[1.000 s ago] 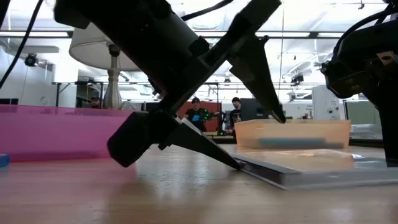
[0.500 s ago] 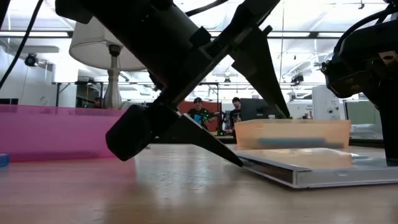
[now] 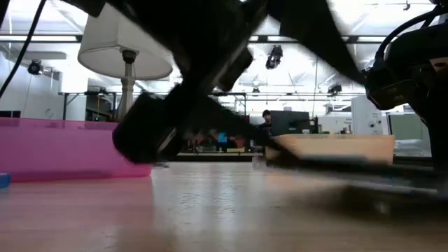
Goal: Pick & place jewel cases by type
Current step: Put the bottom black CD case into the pink bin
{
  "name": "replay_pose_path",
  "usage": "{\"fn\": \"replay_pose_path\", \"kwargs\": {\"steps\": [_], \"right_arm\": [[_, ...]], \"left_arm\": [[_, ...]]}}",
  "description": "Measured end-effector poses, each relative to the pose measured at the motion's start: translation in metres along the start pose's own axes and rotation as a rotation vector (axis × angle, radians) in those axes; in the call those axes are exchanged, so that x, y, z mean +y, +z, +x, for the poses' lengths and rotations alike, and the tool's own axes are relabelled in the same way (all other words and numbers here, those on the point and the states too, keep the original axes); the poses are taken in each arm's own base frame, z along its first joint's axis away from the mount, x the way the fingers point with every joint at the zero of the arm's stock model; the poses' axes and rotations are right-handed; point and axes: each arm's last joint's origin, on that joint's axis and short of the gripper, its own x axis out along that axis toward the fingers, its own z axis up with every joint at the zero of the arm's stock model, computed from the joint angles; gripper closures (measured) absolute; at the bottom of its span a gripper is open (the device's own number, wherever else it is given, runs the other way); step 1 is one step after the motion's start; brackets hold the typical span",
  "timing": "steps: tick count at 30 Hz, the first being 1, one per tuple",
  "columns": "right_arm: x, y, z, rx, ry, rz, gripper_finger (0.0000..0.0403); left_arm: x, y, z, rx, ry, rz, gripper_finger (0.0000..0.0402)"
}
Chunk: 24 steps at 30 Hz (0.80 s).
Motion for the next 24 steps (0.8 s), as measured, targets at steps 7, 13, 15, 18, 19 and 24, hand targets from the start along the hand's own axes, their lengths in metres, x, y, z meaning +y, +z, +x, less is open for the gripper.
{"fn": "replay_pose_path", "kwargs": {"steps": [7, 13, 15, 18, 19, 24], "right_arm": [[0.000, 0.000, 0.000, 0.001, 0.000, -0.002, 0.0395], [0.000, 0.000, 0.000, 0.002, 0.001, 0.000, 0.0395], [0.000, 0.000, 0.000, 0.002, 0.001, 0.001, 0.0395], [0.000, 0.000, 0.000, 0.002, 0.001, 0.003, 0.0395], [0.000, 0.000, 0.000, 0.002, 0.001, 0.003, 0.0395], [0.000, 0.000, 0.000, 0.002, 0.001, 0.001, 0.0395]], "left_arm": [[-0.027, -0.003, -0.007, -0.005, -0.202, -0.036, 0.0145], [-0.023, 0.002, -0.004, -0.050, -0.172, -0.044, 0.0145], [-0.020, 0.001, -0.004, -0.044, -0.157, -0.040, 0.0145], [-0.018, 0.000, -0.003, -0.039, -0.147, -0.036, 0.0145], [-0.018, 0.001, -0.003, -0.040, -0.147, -0.036, 0.0145], [-0.017, 0.001, -0.002, -0.048, -0.142, -0.034, 0.0145]]}}
